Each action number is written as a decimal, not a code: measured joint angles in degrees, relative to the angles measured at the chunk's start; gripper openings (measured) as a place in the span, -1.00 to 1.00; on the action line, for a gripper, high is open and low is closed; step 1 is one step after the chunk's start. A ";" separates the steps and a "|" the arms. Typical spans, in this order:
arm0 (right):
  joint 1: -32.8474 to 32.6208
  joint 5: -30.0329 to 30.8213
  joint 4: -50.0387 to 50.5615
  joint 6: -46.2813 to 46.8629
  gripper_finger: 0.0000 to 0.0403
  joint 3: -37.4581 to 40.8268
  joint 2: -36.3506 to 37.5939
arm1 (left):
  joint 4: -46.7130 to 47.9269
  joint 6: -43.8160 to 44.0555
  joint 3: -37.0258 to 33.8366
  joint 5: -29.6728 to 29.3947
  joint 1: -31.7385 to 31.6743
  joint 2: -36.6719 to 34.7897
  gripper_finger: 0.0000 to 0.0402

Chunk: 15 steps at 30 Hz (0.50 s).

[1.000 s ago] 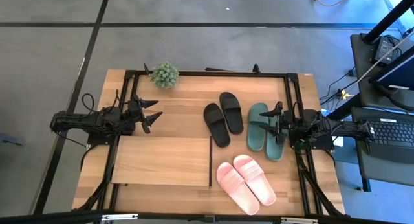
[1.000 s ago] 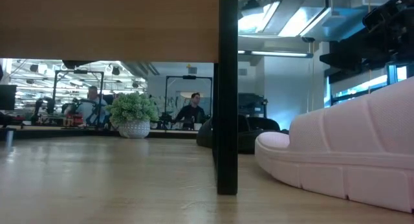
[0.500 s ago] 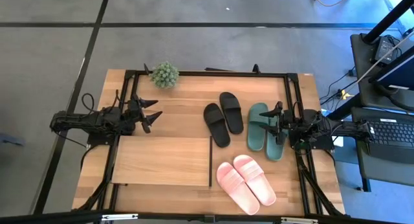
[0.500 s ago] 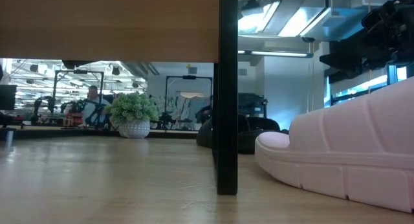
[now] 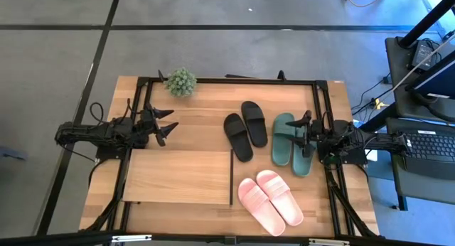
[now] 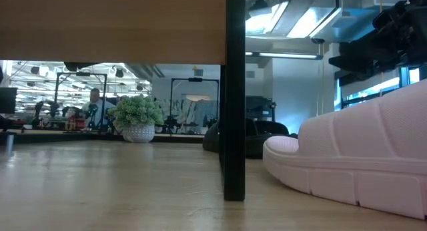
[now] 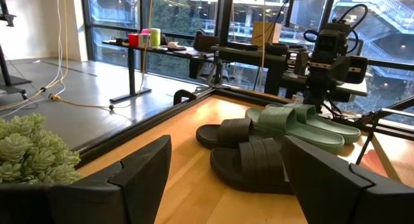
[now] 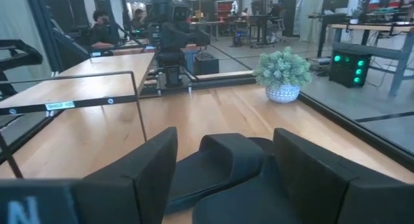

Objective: Pick and place slides into the shelf
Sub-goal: Put the left black slipper on the shelf

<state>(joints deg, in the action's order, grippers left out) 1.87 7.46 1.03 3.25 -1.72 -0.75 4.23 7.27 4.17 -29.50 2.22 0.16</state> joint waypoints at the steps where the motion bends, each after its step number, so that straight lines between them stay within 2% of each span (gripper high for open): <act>1: 0.00 0.40 -0.04 -0.54 0.27 0.02 0.00 | 0.00 -0.19 0.00 0.00 0.00 -0.02 0.41; 10: 0.00 1.13 -0.15 -2.26 0.27 0.00 0.00 | -2.09 0.14 0.35 1.73 -0.04 -0.01 0.41; 15: 0.00 3.78 -0.46 -2.28 0.27 0.00 0.00 | -2.70 0.01 5.33 3.61 -0.13 3.89 0.41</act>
<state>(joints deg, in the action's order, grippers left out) 1.87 11.25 0.57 0.97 -1.72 -0.75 1.53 7.28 9.50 -25.89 2.09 4.06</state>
